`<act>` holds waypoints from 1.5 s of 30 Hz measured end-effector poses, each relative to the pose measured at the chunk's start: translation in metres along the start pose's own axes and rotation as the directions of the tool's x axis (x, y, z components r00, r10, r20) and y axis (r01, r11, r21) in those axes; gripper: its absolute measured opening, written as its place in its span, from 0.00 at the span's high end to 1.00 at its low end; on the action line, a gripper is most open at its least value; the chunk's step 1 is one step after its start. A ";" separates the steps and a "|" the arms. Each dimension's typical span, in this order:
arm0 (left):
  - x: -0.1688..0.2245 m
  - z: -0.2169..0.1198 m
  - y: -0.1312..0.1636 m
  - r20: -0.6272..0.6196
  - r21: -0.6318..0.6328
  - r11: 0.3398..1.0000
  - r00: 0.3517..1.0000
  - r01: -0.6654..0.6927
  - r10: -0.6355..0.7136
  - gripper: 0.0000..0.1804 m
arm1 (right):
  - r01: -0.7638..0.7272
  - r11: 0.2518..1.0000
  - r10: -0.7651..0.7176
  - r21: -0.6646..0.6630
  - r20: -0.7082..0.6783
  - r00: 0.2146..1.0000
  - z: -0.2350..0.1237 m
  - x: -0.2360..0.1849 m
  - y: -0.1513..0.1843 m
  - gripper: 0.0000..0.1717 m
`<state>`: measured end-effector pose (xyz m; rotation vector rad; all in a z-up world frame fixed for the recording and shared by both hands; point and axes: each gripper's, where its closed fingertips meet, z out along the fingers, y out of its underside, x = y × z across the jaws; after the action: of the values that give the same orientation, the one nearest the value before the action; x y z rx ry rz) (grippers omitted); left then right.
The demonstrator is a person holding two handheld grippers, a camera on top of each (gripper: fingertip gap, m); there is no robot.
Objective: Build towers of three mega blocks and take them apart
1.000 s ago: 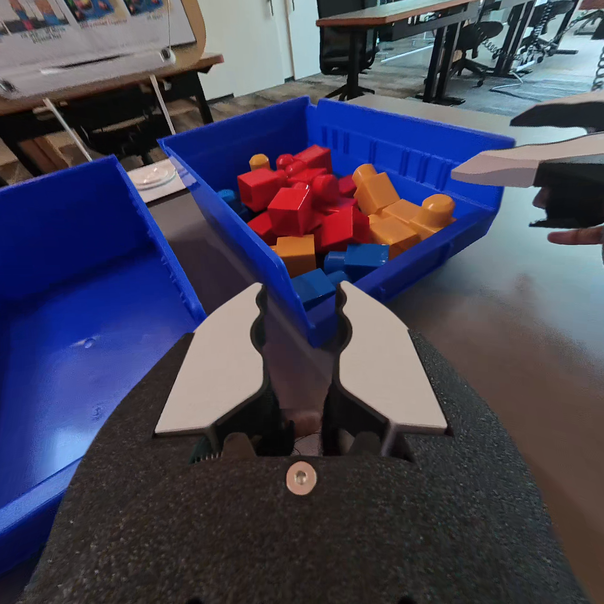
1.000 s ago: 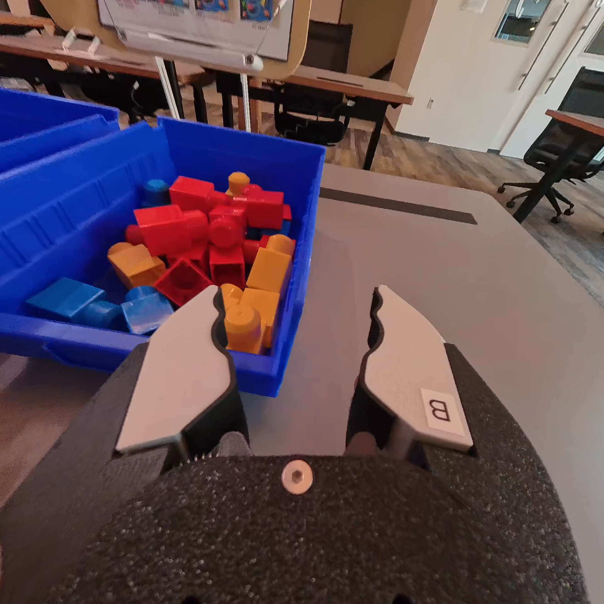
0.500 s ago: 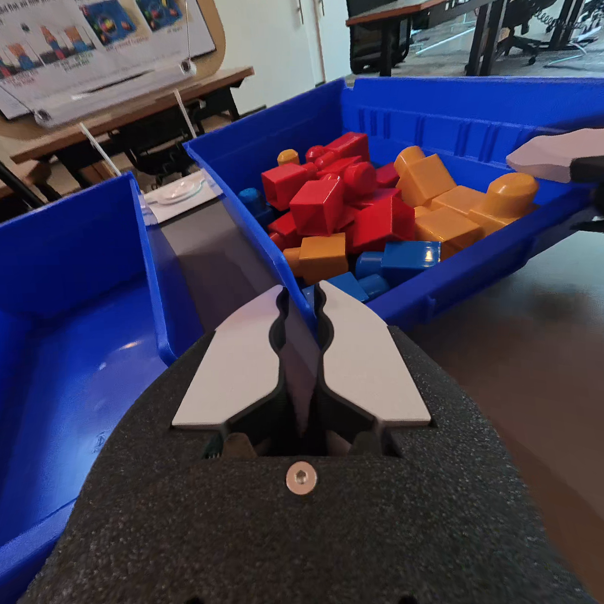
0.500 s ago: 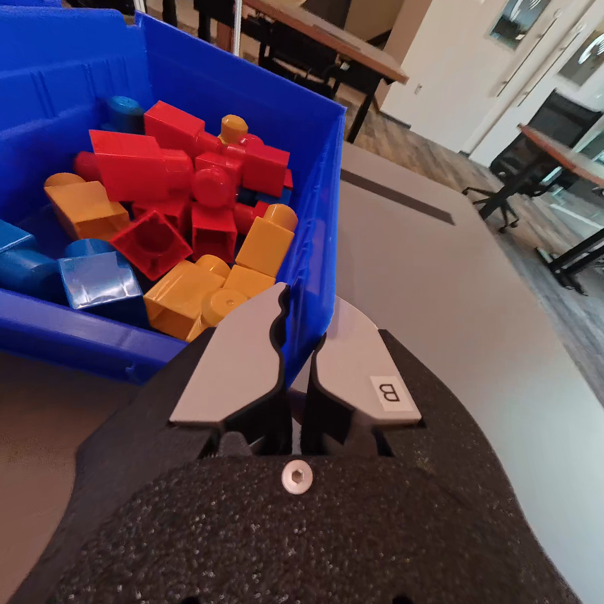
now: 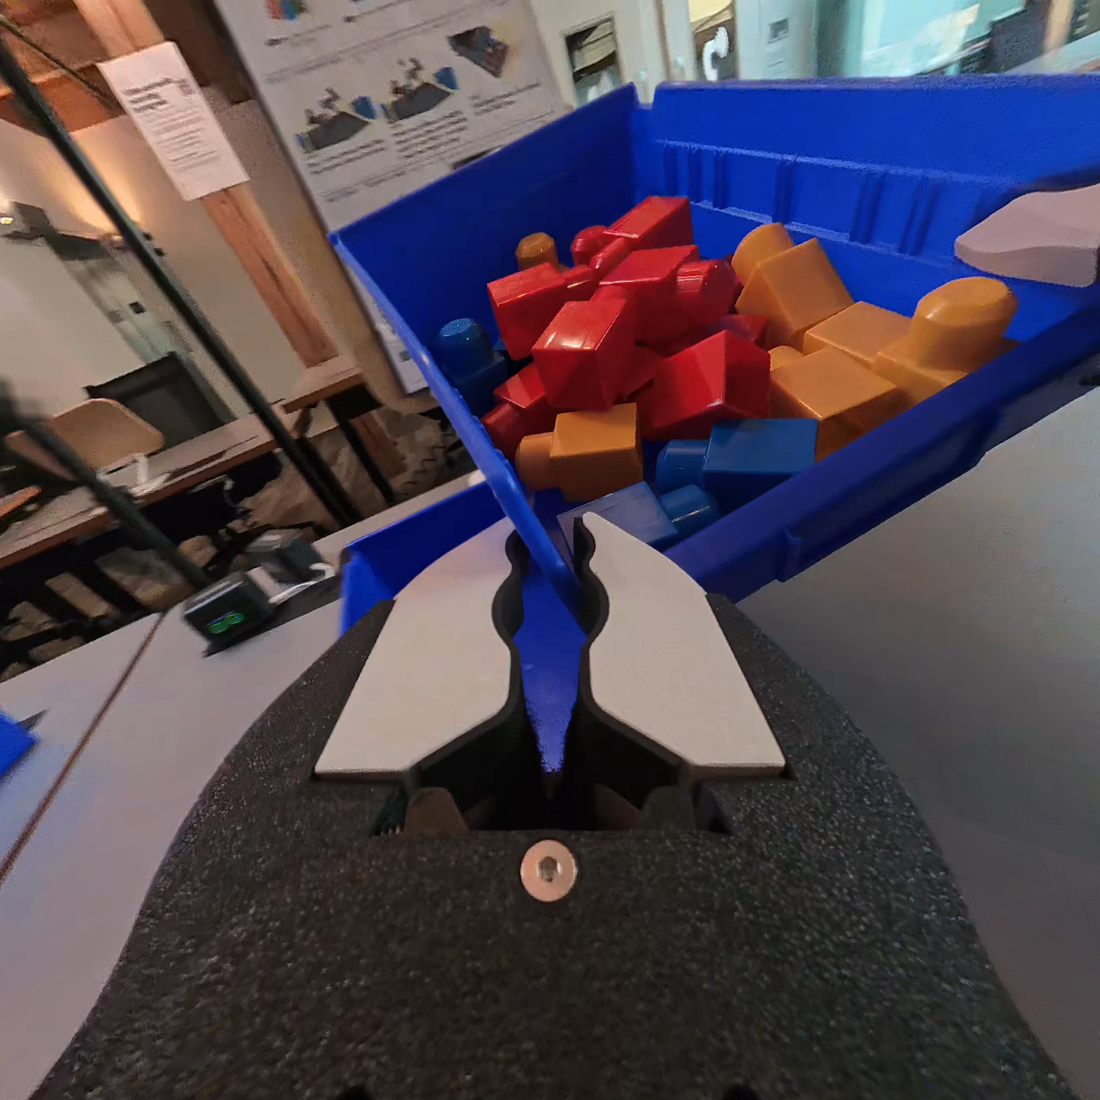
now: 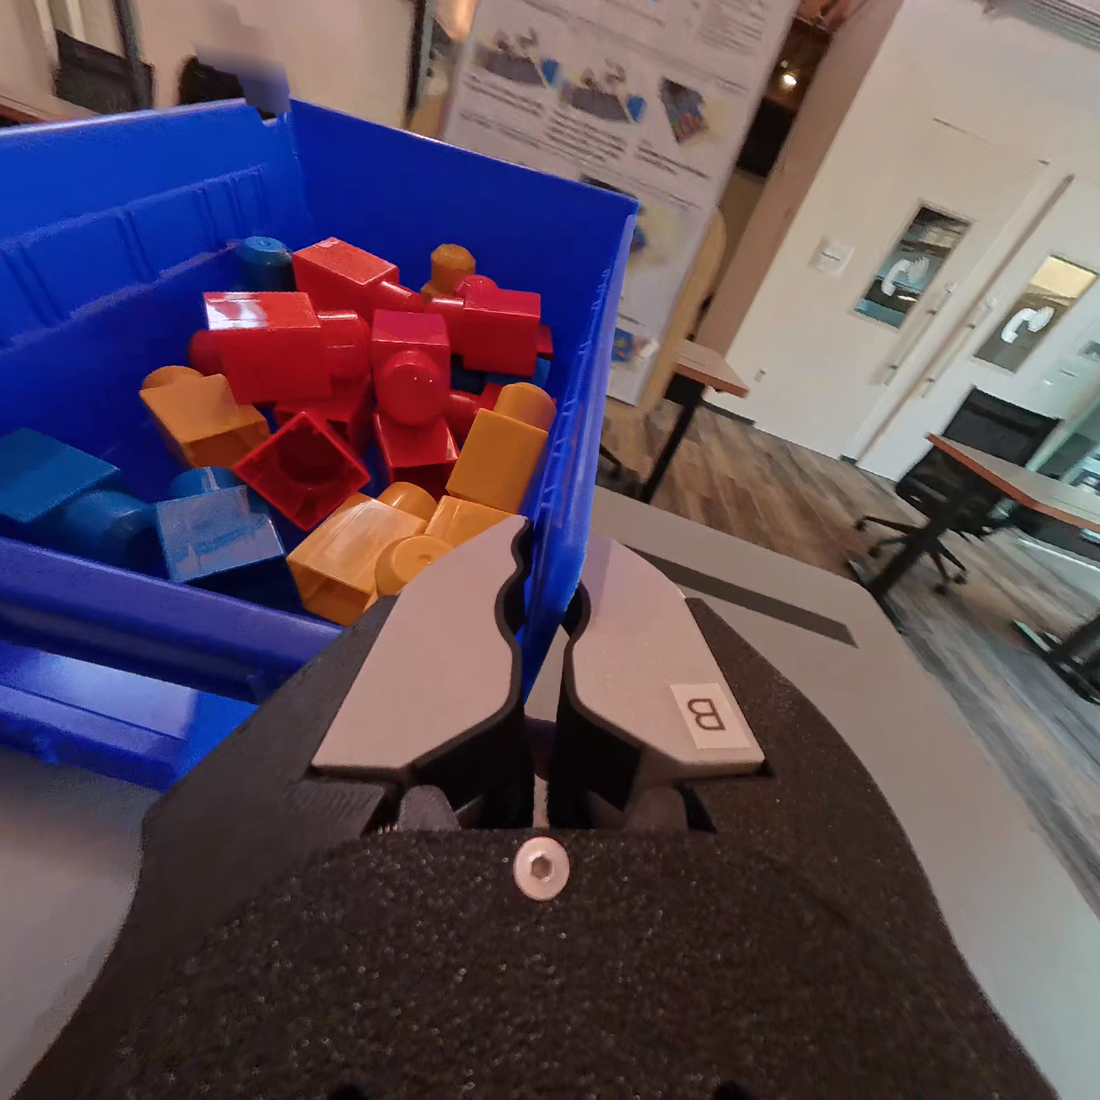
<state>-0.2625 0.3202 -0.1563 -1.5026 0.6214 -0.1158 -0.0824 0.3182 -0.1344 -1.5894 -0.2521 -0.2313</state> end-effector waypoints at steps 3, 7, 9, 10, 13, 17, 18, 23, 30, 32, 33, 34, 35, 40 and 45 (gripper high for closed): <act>-0.054 -0.036 0.009 0.111 -0.041 0.998 0.993 -0.044 0.049 0.93 | -0.023 0.998 0.017 0.053 0.112 0.994 0.015 -0.061 -0.025 0.97; -0.124 -0.092 0.028 0.283 -0.101 0.994 0.956 -0.050 0.077 0.93 | -0.085 0.991 0.053 0.103 0.280 0.958 0.030 -0.153 -0.051 0.97; -0.155 -0.120 0.040 0.367 -0.128 0.991 0.927 -0.036 0.081 0.93 | -0.109 0.987 0.061 0.117 0.357 0.932 0.034 -0.199 -0.060 0.96; -0.169 -0.134 0.045 0.398 -0.142 0.990 0.914 -0.027 0.082 0.93 | -0.119 0.986 0.064 0.116 0.394 0.917 0.035 -0.221 -0.063 0.96; -0.204 -0.173 0.063 0.481 -0.182 0.983 0.872 -0.004 0.092 0.94 | -0.139 0.985 0.073 0.101 0.488 0.870 0.035 -0.283 -0.065 0.96; -0.230 -0.213 0.100 0.566 -0.239 0.970 0.817 0.034 0.111 0.95 | -0.149 0.985 0.075 0.088 0.560 0.825 0.030 -0.346 -0.053 0.96; -0.233 -0.220 0.112 0.577 -0.252 0.967 0.809 0.045 0.113 0.95 | -0.145 0.986 0.073 0.081 0.572 0.817 0.029 -0.358 -0.047 0.96; -0.238 -0.233 0.163 0.590 -0.282 0.951 0.804 0.127 0.068 0.95 | -0.080 0.997 0.050 0.025 0.588 0.807 0.027 -0.394 -0.008 0.96; -0.230 -0.229 0.216 0.573 -0.322 0.920 0.820 0.224 0.001 0.95 | 0.008 0.999 0.016 -0.036 0.606 0.795 0.033 -0.410 0.025 0.96; -0.229 -0.229 0.223 0.578 -0.332 0.915 0.816 0.228 0.007 0.95 | 0.023 0.999 0.011 -0.048 0.608 0.794 0.034 -0.413 0.031 0.96; -0.229 -0.229 0.227 0.580 -0.338 0.912 0.815 0.231 0.008 0.95 | 0.028 0.999 0.004 -0.043 0.607 0.795 0.034 -0.413 0.032 0.96; -0.229 -0.229 0.229 0.581 -0.337 0.913 0.814 0.231 0.009 0.95 | 0.039 0.998 -0.007 -0.039 0.602 0.799 0.035 -0.414 0.032 0.96; -0.229 -0.229 0.231 0.582 -0.336 0.913 0.813 0.231 0.009 0.95 | 0.047 0.998 -0.016 -0.035 0.600 0.800 0.035 -0.414 0.033 0.96; -0.226 -0.229 0.233 0.556 -0.316 0.925 0.831 0.209 0.002 0.84 | 0.049 0.994 -0.094 0.093 0.588 0.803 0.026 -0.407 0.016 0.87; -0.229 -0.229 0.183 0.578 -0.191 0.969 0.816 0.157 -0.019 0.47 | -0.097 0.980 -0.039 0.174 0.644 0.764 -0.006 -0.381 -0.014 0.64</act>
<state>-0.6131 0.2352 -0.2467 -1.6844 0.0715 0.3462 -0.4499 0.3060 -0.2363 -1.4225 -0.7654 0.3802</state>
